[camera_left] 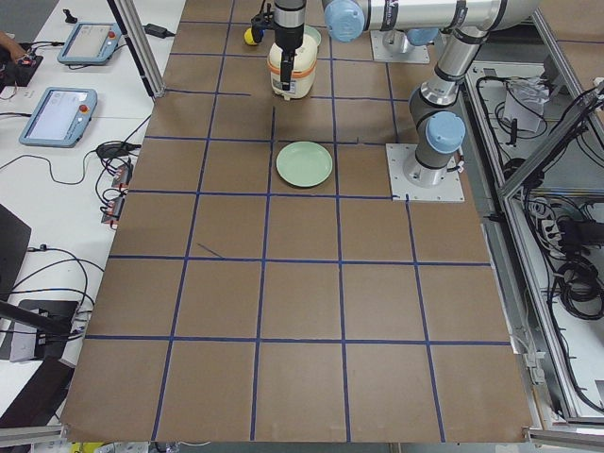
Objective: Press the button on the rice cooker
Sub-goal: 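Move the right gripper over the rice cooker's green lid button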
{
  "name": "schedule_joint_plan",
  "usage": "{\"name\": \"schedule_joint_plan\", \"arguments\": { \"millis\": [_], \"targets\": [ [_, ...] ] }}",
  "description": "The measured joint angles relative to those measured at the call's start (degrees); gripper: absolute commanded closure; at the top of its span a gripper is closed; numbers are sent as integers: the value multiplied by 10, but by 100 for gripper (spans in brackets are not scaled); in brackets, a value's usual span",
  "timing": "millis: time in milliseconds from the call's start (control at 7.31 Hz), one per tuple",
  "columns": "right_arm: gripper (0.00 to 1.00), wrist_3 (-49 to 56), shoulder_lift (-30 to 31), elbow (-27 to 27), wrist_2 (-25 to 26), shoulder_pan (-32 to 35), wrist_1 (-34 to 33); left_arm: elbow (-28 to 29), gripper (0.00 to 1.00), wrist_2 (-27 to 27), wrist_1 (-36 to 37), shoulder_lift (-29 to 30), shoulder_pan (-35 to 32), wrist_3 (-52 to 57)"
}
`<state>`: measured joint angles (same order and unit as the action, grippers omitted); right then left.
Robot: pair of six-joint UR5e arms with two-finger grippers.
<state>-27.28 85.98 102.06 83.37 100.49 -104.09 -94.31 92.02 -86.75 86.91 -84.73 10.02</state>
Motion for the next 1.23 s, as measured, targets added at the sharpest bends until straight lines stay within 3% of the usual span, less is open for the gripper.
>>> {"name": "schedule_joint_plan", "arguments": {
  "millis": [1232],
  "targets": [
    [94, 2, -13, 6, 7, 1, -12, 0, 0, 0, 0, 0, 0, 0]
  ]
}}
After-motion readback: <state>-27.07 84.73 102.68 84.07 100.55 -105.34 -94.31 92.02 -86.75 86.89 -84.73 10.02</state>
